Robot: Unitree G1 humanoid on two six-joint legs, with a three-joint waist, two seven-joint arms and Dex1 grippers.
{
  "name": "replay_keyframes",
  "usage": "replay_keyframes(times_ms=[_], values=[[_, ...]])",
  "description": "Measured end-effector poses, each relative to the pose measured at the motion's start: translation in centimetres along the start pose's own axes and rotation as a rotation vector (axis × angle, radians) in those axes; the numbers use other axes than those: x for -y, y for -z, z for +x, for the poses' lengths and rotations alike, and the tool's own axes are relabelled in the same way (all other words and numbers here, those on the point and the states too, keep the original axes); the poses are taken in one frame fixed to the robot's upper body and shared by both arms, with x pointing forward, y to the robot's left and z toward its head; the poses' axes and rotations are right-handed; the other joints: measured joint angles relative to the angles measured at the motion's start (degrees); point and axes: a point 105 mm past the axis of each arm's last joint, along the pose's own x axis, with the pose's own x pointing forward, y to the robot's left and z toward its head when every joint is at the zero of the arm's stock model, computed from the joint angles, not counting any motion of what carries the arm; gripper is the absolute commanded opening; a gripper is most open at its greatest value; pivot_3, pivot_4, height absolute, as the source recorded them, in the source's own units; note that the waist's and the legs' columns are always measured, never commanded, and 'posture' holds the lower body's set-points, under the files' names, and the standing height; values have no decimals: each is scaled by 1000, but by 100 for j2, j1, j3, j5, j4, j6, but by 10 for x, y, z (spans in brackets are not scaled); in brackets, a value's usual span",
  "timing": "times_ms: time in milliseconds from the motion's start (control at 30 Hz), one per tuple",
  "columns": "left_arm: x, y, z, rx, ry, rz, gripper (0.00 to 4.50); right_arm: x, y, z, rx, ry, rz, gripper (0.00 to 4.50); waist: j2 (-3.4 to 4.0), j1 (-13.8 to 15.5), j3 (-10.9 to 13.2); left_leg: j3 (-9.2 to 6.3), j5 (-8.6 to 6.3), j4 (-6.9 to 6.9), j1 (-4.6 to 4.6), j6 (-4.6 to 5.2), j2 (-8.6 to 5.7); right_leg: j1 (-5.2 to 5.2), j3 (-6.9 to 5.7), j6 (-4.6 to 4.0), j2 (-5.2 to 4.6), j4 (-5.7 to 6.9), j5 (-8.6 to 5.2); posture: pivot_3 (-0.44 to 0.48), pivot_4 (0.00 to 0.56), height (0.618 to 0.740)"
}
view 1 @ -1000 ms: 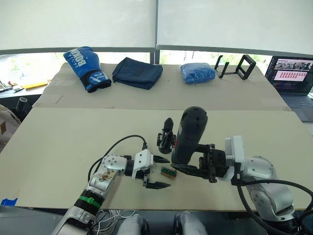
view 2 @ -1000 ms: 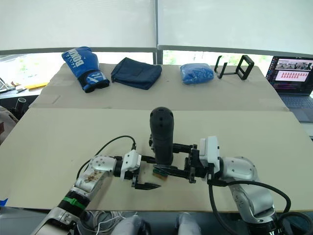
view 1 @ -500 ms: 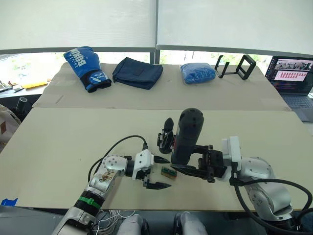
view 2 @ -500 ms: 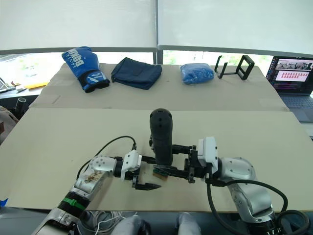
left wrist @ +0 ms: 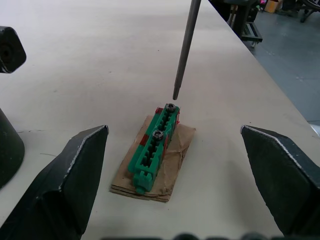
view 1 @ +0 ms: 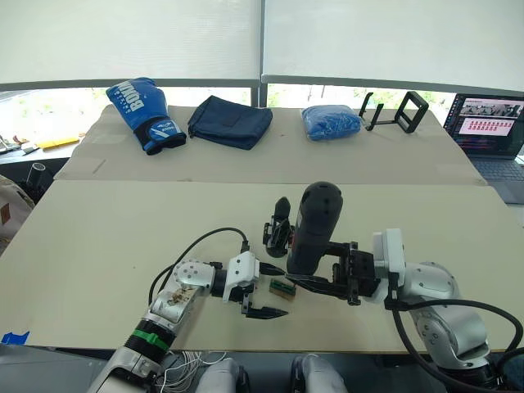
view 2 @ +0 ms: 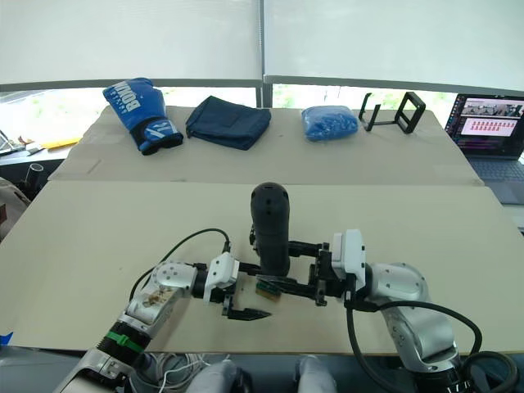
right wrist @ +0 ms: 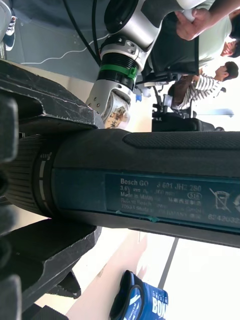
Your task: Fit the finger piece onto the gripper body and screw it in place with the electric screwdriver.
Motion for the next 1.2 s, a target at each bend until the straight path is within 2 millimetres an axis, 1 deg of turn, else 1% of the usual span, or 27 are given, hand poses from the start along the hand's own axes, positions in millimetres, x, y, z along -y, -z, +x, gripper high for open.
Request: replay_keyframes(times_ms=[533, 1200], values=[[2, 0, 1, 3, -4, -3, 4500, 2, 7, -1, -27, 14, 1, 1933, 0, -4, 0, 0, 0, -1, 0, 0, 0, 0, 0, 0, 0, 0, 0, 0, 150, 740], [3, 1, 2, 3, -3, -3, 4500, 2, 7, -1, -28, 9, 0, 1933, 0, -4, 0, 0, 0, -1, 0, 0, 0, 0, 0, 0, -1, 0, 0, 0, 150, 740]])
